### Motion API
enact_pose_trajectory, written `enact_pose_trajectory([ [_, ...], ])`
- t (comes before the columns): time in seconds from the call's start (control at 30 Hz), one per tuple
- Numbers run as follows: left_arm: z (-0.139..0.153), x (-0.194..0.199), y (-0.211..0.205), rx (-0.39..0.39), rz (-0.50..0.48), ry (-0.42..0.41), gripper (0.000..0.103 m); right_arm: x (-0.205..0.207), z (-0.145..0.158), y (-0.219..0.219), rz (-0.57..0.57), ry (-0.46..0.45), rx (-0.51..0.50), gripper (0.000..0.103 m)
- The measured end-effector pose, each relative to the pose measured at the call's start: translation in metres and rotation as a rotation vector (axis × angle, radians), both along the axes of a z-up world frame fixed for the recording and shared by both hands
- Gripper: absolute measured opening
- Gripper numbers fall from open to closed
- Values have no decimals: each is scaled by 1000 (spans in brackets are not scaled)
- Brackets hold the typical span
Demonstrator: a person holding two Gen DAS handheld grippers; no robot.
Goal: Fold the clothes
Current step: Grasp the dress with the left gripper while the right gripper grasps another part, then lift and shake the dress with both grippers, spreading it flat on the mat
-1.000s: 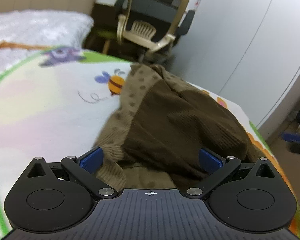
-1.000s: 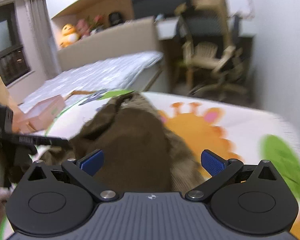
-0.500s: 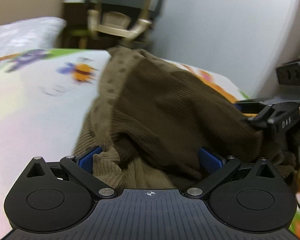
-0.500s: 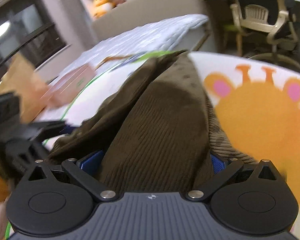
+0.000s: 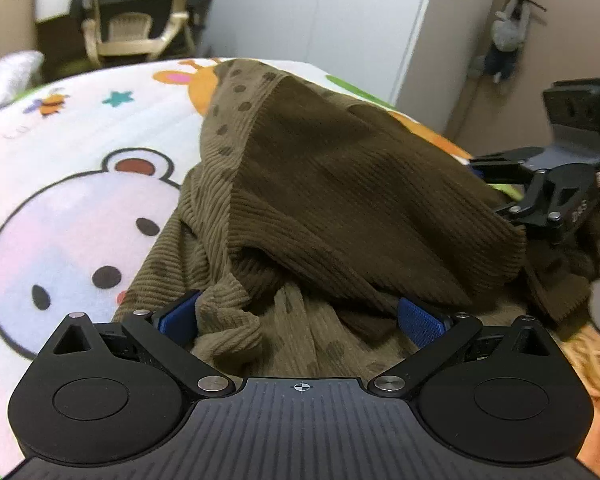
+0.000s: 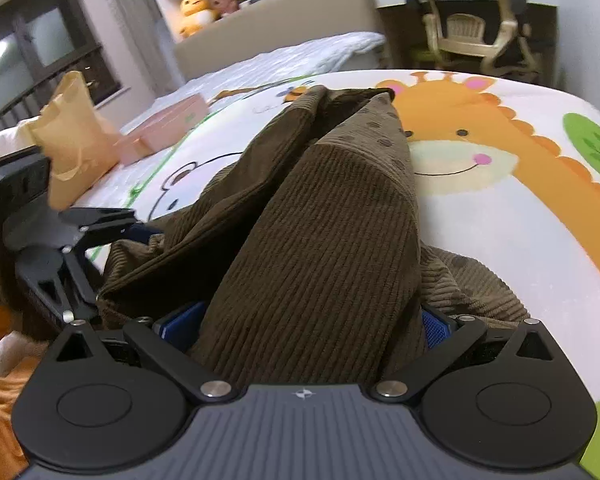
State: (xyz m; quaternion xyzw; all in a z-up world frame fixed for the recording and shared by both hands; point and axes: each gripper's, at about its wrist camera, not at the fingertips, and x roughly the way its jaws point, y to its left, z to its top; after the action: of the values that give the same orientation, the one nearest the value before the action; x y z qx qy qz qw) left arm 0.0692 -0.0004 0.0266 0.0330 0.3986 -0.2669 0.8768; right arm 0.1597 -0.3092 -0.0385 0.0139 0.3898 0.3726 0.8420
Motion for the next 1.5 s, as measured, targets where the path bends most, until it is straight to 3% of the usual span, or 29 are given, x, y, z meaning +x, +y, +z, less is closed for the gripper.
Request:
enact_pose_trajectory([
  [0.17, 6, -3, -10, 56, 7, -18, 103, 11, 0, 20, 2, -2, -65, 103],
  [0.33, 38, -25, -1, 42, 0, -126, 103, 10, 5, -10, -90, 31, 80, 103],
  [0.43, 59, -52, -13, 40, -86, -211, 103, -3, 25, -31, -179, -75, 128, 103],
  [0.53, 56, -56, -41, 80, -163, -218, 103, -18, 48, -47, -250, -196, 141, 103],
  [0.63, 35, -40, -63, 117, -191, -182, 101, -33, 58, -53, -250, -243, 137, 103],
  [0.67, 29, -31, -68, 120, -189, -171, 95, -40, 59, -53, -239, -259, 114, 103],
  [0.7, 24, -26, -73, 115, -184, -163, 72, -48, 56, -48, -223, -295, 56, 103],
  [0.8, 17, -2, -77, 52, -180, -139, 41, -74, 44, -32, -171, -412, -129, 103],
  [0.9, 20, 18, -69, 13, -166, -138, 22, -93, 39, -15, -91, -501, -226, 100],
  [1.03, 34, 42, -33, 12, -51, -213, 17, -88, 43, 5, 26, -426, -199, 99],
  [1.1, 36, 56, -3, 38, 62, -269, 11, -82, 32, 22, 75, -390, -259, 99],
  [1.2, 41, 76, 46, 106, 250, -356, 9, -74, 12, 42, 130, -394, -404, 92],
  [1.27, 41, 88, 81, 149, 371, -397, 9, -64, 13, 42, 137, -400, -443, 89],
  [1.4, 34, 110, 149, 149, 570, -369, 9, -30, 30, 34, 51, -434, -486, 78],
  [1.5, 19, 118, 177, 146, 637, -319, 9, 5, 30, 30, -36, -494, -577, 71],
])
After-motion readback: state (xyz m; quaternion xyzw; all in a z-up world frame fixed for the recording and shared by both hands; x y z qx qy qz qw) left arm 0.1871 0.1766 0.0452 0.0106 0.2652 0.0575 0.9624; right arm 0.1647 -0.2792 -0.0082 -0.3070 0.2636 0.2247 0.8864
